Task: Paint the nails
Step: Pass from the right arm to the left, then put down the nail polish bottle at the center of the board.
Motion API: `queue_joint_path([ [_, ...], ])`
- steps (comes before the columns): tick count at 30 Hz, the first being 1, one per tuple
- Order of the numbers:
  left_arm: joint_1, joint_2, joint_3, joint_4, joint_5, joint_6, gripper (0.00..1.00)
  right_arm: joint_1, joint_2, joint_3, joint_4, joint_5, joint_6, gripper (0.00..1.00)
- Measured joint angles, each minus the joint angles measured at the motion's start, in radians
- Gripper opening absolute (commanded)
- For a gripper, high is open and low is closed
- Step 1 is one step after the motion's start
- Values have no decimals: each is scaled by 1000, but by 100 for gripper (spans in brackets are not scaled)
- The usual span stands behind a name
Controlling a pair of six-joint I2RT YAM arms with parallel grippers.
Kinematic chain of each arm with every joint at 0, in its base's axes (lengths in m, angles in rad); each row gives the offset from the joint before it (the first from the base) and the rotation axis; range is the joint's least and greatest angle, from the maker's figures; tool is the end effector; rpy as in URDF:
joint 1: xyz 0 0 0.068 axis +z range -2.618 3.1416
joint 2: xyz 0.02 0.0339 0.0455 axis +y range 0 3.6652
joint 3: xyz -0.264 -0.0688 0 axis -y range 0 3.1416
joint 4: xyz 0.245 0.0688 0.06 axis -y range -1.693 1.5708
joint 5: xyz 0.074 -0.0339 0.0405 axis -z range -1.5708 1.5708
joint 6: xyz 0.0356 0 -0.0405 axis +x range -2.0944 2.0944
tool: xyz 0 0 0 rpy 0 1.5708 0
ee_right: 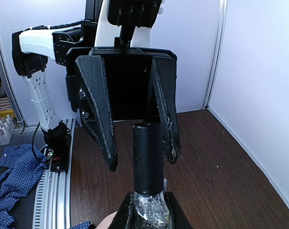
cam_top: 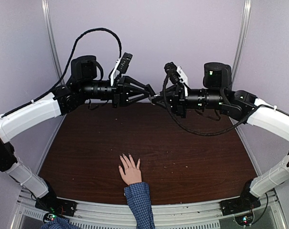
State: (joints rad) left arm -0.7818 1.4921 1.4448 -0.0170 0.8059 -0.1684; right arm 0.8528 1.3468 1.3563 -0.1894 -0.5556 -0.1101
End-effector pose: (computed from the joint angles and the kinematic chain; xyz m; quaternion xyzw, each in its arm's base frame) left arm 0.2269 -0.2615 0.4187 0.4583 0.5588 -0.5422 0.4287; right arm 0.1887 0.2446 0.4146 -0.4976 0.5730 0.4198 0.4978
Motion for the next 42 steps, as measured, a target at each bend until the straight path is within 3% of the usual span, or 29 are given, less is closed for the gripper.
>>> queue_joint_path([
  [7,-11,6,16,-10,-3,11,30,0,14,0,2,0,0,0],
  [14,-16,18,23,2,-6,11,7,1,21,0,2,-5,0,0],
  [20,-15,24,23,13,-6,4,0,2,21,-1,0,-5,-14,1],
  [25,-15,24,23,11,-18,6,0,2,21,-4,5,-5,-18,31],
  [27,-16,24,23,6,-33,13,0,0,21,-9,6,-2,-15,52],
  [32,-2,25,21,-4,-80,14,0,-7,18,-62,28,11,-4,76],
  [34,11,29,14,-3,-110,14,0,-14,12,-98,34,18,8,82],
  [42,59,93,-56,6,-266,14,0,-38,-54,-211,41,87,31,86],
])
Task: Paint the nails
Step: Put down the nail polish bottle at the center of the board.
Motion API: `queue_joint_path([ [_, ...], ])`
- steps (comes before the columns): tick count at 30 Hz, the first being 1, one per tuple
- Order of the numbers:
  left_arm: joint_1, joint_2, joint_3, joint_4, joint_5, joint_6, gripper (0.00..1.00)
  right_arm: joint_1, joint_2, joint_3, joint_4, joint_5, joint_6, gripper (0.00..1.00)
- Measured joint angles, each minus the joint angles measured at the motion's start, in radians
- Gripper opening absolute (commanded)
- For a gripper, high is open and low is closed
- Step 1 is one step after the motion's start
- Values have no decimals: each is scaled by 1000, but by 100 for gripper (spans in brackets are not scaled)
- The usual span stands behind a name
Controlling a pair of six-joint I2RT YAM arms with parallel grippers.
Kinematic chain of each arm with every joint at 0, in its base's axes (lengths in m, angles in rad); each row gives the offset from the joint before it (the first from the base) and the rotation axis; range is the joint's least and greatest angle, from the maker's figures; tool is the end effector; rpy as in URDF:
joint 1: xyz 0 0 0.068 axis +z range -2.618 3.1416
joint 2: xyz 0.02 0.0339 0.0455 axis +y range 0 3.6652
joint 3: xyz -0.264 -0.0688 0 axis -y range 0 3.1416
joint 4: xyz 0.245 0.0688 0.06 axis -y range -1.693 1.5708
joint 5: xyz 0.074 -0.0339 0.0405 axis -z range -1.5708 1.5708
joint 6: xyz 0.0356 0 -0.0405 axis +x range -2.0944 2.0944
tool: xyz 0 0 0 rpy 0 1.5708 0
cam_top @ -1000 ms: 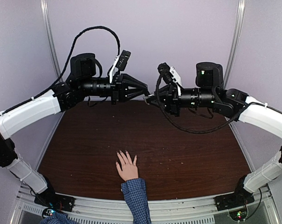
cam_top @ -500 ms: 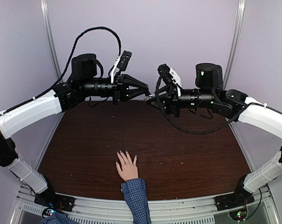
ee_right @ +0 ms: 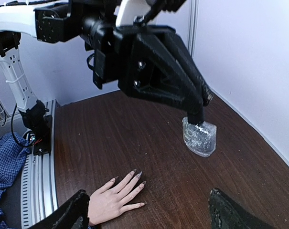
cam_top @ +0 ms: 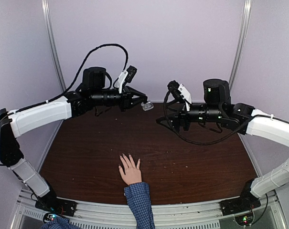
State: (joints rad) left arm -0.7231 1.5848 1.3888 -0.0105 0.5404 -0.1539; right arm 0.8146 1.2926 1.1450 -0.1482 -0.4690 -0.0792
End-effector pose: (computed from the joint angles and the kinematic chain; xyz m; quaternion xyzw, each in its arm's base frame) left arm 0.2713 -0.2639 0.3672 0.3716 0.6707 -0.4456 0.4621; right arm 0.1940 0.2291 0.3598 -0.4625 0.6451 0.3823 0.4731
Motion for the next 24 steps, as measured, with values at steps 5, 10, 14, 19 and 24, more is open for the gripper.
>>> queue_joint_path([
  [5,14,54,-77,24,-85,19,0,-3,-38,-28,5,33,5,87],
  [10,18,150,-98,66,-134,41,0,-4,-55,-51,6,54,8,88],
  [14,31,215,-126,119,-146,29,0,-4,-56,-64,6,57,13,88],
  [19,50,294,-150,193,-174,8,0,-4,-56,-67,6,59,21,88],
  [24,55,357,-186,253,-213,2,0,-4,-56,-67,6,60,23,88],
])
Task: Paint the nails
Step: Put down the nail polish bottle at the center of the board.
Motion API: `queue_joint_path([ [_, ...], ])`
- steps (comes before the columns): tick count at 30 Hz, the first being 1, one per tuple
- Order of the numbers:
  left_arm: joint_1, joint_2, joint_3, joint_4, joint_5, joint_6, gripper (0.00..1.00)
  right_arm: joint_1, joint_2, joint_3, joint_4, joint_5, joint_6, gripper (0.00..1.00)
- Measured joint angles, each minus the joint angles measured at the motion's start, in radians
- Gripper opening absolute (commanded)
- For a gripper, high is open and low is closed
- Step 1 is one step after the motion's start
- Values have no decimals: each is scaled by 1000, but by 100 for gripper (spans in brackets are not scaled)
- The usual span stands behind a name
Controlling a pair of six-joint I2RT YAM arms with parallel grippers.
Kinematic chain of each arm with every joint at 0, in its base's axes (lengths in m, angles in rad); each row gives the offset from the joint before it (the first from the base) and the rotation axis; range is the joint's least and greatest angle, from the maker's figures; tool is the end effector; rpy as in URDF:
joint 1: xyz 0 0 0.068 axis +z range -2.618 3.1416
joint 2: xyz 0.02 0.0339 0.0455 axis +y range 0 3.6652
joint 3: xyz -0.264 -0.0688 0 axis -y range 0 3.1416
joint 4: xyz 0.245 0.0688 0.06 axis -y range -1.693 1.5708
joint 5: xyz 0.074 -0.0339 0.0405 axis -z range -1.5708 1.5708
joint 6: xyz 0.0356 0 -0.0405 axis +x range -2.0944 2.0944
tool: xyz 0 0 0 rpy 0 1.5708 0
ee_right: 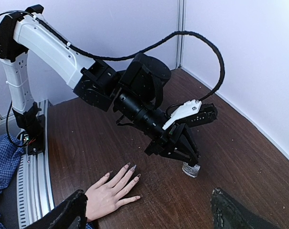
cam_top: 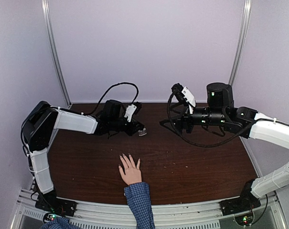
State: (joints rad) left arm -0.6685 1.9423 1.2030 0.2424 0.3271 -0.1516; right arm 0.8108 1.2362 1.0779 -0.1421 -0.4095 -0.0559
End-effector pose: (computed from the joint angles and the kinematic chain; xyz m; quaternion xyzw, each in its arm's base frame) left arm 0.3319 -0.2767 0.1874 0.2972 0.7984 -0.3295 0.4071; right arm 0.1872 0.2175 0.3519 -0.4404 0.6646 0.3663 0.4797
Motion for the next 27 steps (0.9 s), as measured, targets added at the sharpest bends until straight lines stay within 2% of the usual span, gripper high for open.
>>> queue_joint_path([
  [19,0,95,-44,102,-44,-23,0,0,12,0,-1,-1,3,89],
  [23,0,106,-44,104,-51,-23,8,0,12,0,-1,-1,3,90],
  [27,0,114,-45,109,-64,-23,11,0,12,0,0,-1,3,90],
])
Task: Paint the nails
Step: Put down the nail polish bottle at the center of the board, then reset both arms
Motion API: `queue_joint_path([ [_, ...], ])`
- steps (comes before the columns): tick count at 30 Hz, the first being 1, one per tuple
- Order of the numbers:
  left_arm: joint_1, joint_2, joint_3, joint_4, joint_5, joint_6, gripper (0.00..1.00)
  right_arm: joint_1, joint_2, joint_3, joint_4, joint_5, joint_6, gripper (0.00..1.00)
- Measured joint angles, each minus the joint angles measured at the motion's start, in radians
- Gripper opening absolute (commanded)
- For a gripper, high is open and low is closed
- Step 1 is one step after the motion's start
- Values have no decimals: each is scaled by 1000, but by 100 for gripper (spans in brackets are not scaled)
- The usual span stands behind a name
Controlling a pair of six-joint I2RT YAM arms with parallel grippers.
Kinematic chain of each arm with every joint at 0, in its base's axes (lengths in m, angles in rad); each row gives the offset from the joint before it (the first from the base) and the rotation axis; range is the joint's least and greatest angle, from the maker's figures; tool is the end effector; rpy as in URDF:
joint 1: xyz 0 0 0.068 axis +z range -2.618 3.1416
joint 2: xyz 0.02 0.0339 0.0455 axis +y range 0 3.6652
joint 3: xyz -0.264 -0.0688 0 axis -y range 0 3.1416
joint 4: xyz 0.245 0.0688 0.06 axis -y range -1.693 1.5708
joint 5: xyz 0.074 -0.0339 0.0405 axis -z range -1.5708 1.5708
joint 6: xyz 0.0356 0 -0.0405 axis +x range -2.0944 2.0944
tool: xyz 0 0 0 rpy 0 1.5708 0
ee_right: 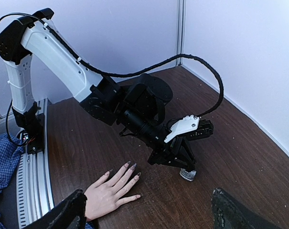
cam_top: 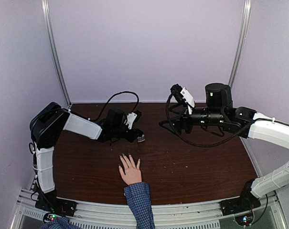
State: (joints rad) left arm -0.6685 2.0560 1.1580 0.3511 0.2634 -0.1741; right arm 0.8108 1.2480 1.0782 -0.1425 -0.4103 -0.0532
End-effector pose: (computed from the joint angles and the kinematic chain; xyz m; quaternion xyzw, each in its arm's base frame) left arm 0.3359 -0.2771 0.1365 0.2738 0.8222 -0.3031 0.3964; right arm 0.1891 0.2195 0.3488 -0.4403 0.6686 0.3661 0.4744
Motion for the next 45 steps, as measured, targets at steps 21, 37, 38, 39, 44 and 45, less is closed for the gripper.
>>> queue_joint_path([
  [21,0,-117,-23,-108,-5,15,80,-4,0,2,2,0,1,91],
  [37,115,-511,44,-403,-67,-64,98,-200,-50,-19,84,-35,128,100],
  [38,139,-544,33,-412,-76,-75,98,-224,-58,-34,103,-40,146,100],
  [39,154,-572,15,-425,-95,-86,98,-242,-61,-48,120,-43,162,100],
  [44,168,-676,-77,-494,-204,-121,98,-323,-50,-132,185,-54,243,100],
  [45,167,-679,-90,-505,-223,-130,98,-336,-42,-150,197,-55,256,100],
])
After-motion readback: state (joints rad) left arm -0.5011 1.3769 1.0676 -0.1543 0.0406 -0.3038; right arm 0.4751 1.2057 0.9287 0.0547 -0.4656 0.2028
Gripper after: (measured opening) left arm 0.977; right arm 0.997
